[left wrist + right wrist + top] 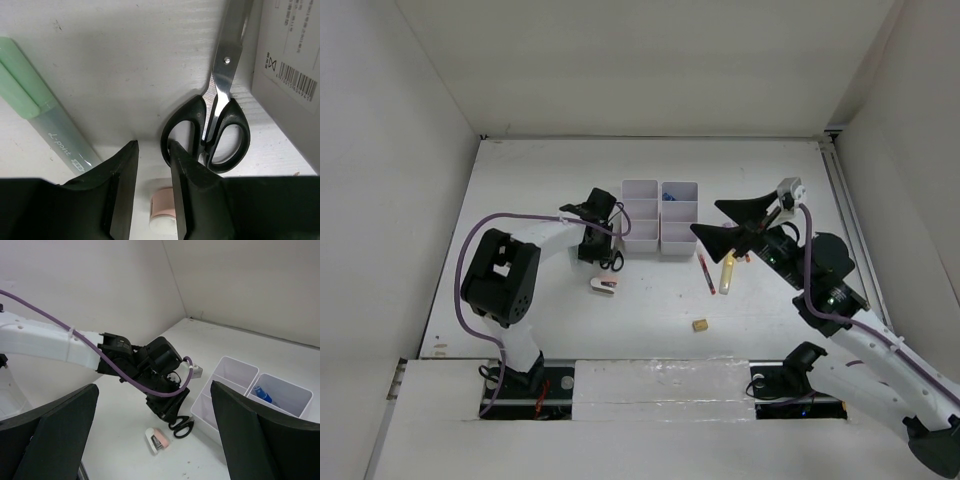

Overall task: Sort the stationery into containers
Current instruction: Pick up the scissors from the center of the board.

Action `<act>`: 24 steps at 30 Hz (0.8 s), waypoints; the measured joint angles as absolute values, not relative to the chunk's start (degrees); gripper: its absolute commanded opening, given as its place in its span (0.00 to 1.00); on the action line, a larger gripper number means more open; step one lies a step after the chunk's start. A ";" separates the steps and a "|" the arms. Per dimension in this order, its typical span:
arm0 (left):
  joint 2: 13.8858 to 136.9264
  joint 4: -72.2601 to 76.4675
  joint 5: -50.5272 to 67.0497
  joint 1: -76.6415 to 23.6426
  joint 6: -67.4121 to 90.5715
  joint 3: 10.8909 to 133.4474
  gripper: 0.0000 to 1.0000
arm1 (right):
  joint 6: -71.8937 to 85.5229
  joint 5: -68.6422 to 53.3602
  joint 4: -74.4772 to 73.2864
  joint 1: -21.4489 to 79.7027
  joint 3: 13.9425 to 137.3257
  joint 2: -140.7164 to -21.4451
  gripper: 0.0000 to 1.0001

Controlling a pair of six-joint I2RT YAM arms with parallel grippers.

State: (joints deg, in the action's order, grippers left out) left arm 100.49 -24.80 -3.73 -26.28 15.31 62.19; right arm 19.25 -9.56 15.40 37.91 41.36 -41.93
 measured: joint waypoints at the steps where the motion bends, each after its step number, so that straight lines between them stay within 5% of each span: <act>1: 100.51 -24.80 -3.84 -26.28 15.31 62.19 0.23 | 19.25 -9.56 15.40 37.91 41.36 -41.85 1.00; 5: 101.03 -24.91 -3.99 -26.30 15.49 62.70 0.06 | 19.25 -9.56 15.40 37.93 41.34 -41.36 1.00; 9: 101.41 -25.08 -4.36 -26.30 15.73 63.13 0.00 | 19.25 -9.52 15.40 37.93 40.97 -40.53 1.00; 24: 103.44 -27.44 -12.64 -26.87 19.86 65.98 0.00 | 19.27 -9.52 15.40 37.93 40.38 -41.71 1.00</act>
